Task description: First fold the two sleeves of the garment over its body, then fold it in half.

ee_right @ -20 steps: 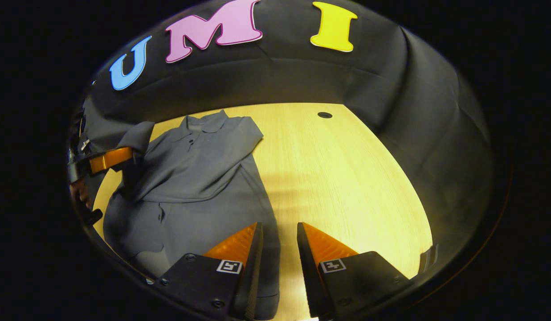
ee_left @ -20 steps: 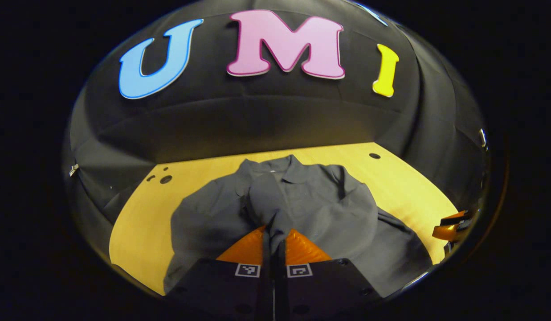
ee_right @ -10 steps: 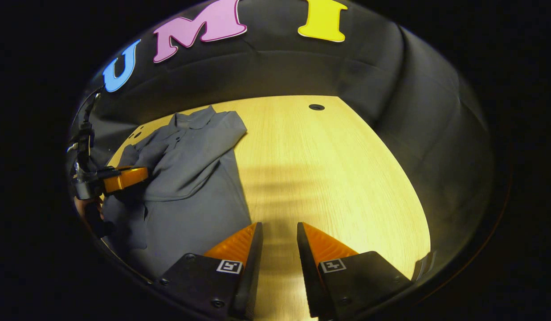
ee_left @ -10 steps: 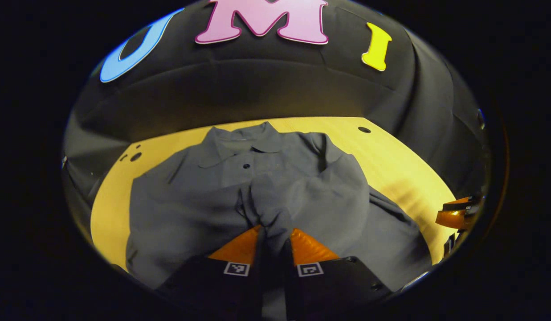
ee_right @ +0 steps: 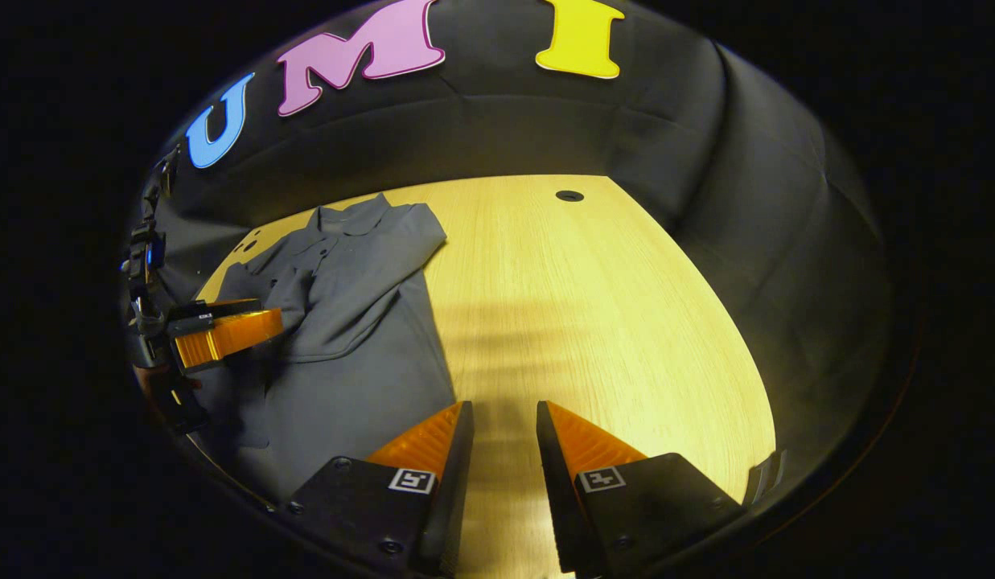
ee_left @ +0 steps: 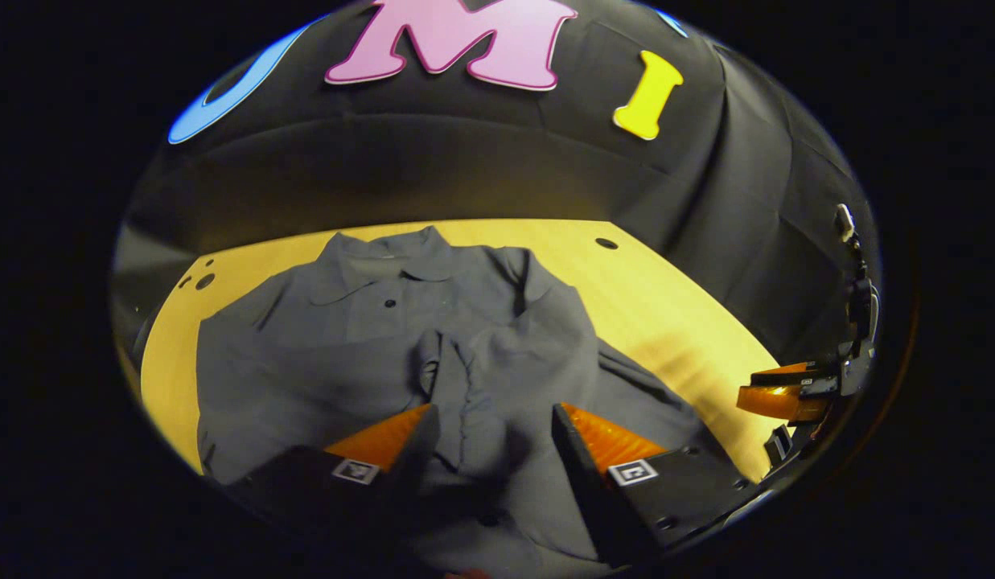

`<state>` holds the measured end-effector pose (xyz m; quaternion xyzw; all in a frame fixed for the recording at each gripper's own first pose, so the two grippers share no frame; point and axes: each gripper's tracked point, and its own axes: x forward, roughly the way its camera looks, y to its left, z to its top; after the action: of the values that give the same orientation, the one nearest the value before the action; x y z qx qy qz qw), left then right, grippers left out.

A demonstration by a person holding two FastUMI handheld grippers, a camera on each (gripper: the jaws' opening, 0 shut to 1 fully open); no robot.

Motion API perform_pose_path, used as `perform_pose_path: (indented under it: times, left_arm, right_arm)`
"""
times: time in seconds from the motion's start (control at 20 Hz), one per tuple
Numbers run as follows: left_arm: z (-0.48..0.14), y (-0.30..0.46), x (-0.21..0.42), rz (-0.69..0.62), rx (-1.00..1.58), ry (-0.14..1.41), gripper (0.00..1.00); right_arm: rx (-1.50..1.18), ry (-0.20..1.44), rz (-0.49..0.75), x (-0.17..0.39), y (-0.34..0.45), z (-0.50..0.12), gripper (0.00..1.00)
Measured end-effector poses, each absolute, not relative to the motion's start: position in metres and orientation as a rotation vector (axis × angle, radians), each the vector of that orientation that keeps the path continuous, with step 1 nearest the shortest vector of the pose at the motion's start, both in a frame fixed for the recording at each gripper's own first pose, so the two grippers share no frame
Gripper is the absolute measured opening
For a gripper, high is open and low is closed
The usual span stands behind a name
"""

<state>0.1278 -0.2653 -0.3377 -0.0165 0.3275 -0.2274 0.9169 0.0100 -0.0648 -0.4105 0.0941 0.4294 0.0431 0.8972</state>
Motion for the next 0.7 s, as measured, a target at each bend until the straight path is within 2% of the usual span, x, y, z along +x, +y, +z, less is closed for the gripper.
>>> perform_pose_path:
  times: [0.05,0.15,0.2,0.3,0.35,0.45,0.7]
  left_arm:
    - [-0.33,-0.266,0.124,-0.482,-0.034,0.663,0.96]
    - [-0.323,-0.26,0.113,-0.497,-0.034,0.65,0.95]
    - [-0.319,-0.257,0.106,-0.504,-0.043,0.65,0.96]
    - [-0.312,-0.245,0.092,-0.511,-0.066,0.655,0.96]
    - [-0.31,-0.237,0.085,-0.512,-0.074,0.656,0.96]
    - [-0.305,-0.218,0.071,-0.504,-0.078,0.654,0.95]
    - [-0.311,-0.149,0.034,-0.452,-0.052,0.667,0.95]
  right_arm:
    - [0.193,0.886,0.092,0.007,-0.062,-0.409,0.5]
    - [0.194,0.882,0.104,-0.001,-0.052,-0.402,0.52]
    - [0.194,0.882,0.11,-0.006,-0.048,-0.4,0.47]
    - [0.196,0.883,0.121,-0.016,-0.038,-0.394,0.54]
    - [0.198,0.885,0.126,-0.022,-0.033,-0.391,0.69]
    - [0.193,0.888,0.132,-0.033,-0.026,-0.387,0.8]
    - [0.183,0.913,0.149,-0.061,-0.005,-0.384,0.93]
